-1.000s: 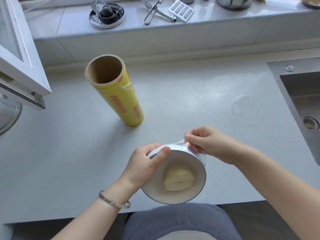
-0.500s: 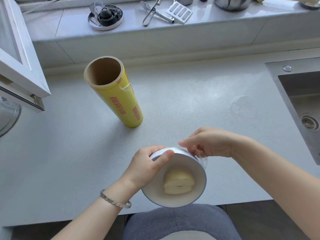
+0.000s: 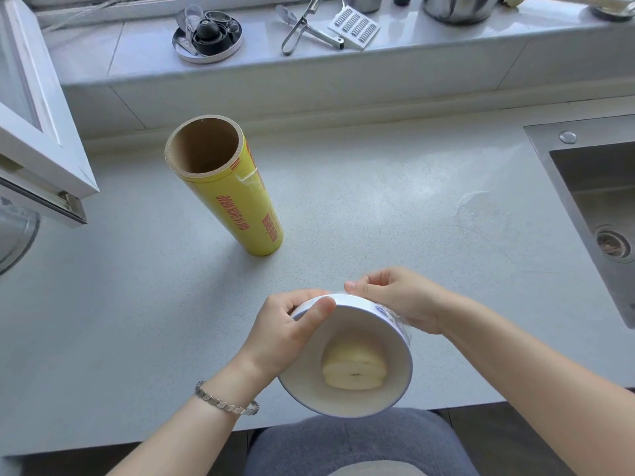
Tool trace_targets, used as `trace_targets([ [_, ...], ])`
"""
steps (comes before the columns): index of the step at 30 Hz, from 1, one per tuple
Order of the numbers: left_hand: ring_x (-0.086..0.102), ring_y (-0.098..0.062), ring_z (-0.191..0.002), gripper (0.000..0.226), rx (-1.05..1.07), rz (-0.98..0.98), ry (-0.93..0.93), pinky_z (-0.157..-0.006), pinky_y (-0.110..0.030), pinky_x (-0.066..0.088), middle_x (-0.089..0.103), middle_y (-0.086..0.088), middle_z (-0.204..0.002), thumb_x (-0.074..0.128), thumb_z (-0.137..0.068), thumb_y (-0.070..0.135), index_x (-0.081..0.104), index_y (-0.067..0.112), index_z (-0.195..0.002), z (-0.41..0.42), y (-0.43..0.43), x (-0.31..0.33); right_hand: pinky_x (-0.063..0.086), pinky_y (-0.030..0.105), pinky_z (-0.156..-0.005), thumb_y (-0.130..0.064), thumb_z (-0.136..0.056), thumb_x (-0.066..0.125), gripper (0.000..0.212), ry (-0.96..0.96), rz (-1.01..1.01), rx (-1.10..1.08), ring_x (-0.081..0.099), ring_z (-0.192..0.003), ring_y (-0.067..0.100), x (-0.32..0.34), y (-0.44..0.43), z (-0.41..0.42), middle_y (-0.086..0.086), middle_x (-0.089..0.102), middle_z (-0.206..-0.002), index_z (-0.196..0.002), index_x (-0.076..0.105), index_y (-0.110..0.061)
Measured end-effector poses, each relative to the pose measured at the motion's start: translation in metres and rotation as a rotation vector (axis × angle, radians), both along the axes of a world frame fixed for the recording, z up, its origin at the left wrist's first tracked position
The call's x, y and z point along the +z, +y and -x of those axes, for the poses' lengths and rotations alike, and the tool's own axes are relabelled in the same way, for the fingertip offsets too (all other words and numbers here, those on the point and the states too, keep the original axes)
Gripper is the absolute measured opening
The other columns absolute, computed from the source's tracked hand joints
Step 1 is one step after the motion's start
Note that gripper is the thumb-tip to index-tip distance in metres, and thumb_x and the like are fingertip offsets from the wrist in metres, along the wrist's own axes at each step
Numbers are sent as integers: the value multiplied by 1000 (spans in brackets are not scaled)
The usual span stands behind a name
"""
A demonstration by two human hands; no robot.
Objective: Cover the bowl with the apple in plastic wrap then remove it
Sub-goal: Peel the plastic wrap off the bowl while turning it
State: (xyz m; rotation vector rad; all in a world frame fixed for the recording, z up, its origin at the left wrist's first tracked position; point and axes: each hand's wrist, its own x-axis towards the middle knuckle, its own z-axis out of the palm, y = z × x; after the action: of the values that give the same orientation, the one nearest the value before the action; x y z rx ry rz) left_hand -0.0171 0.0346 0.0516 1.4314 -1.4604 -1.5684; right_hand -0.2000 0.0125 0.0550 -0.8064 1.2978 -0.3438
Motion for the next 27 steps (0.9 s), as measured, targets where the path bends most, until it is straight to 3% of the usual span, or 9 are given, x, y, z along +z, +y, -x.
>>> trace_targets([
  [2,60,-5,-68,29,5,4,20,-63,-14,44,70,7,-73,53,-62,61,73,41,-68,0,0,-1,43,23,-57,-24,-83,65,18,47,4,13,54,-56,12,-2,4,3,1,62,-63,-68,64,-14],
  [5,57,-7,-68,37,57,5,22,-63,-18,43,68,2,-74,51,-63,62,73,32,-68,-3,-4,-2,45,20,-70,-19,-83,65,6,218,226,-86,61,-73,8,4,7,11,-5,67,-79,-81,68,-23],
  [7,55,-4,-64,40,65,8,7,-60,-16,41,66,7,-70,51,-63,62,72,29,-70,-5,-8,0,44,18,-84,-23,-90,54,15,84,440,-223,64,-92,-2,14,7,17,-13,70,-95,-92,68,-28],
  [11,53,6,-57,34,26,36,-38,-57,-8,38,61,20,-54,51,-62,60,69,32,-65,-3,-14,6,39,11,-98,-41,-89,34,38,-151,529,133,52,-119,-4,24,18,-3,-17,58,-122,-113,61,-26],
  [15,55,2,-57,36,51,18,-40,-56,-11,41,65,15,-59,52,-60,62,72,32,-65,-6,-13,3,38,7,-97,-49,-92,22,55,-75,378,150,50,-118,-9,10,21,3,-13,58,-128,-123,59,-21],
  [18,43,-5,-50,61,114,30,-12,-50,-20,35,52,9,-53,50,-62,62,68,4,-69,-11,-11,1,40,21,-103,-53,-84,23,64,-11,292,7,58,-114,2,2,24,19,-4,66,-119,-114,66,-16],
  [20,36,-1,-42,53,162,18,-7,-43,-15,30,45,12,-42,52,-66,58,66,6,-64,-12,-12,2,47,28,-95,-50,-79,36,60,-53,245,-136,64,-103,11,1,24,24,3,70,-109,-105,69,-8],
  [23,37,0,-38,31,150,10,-12,-40,-11,29,45,12,-38,54,-70,50,64,26,-52,-10,-13,4,51,22,-75,-43,-70,54,43,-108,195,-171,63,-79,9,8,22,20,0,69,-85,-89,70,-8],
  [27,41,2,-40,30,140,6,-2,-42,-9,32,51,15,-41,55,-72,47,65,21,-62,-8,-11,0,46,18,-65,-28,-78,63,17,-110,141,-151,56,-59,4,10,20,13,-7,62,-63,-68,64,-14],
])
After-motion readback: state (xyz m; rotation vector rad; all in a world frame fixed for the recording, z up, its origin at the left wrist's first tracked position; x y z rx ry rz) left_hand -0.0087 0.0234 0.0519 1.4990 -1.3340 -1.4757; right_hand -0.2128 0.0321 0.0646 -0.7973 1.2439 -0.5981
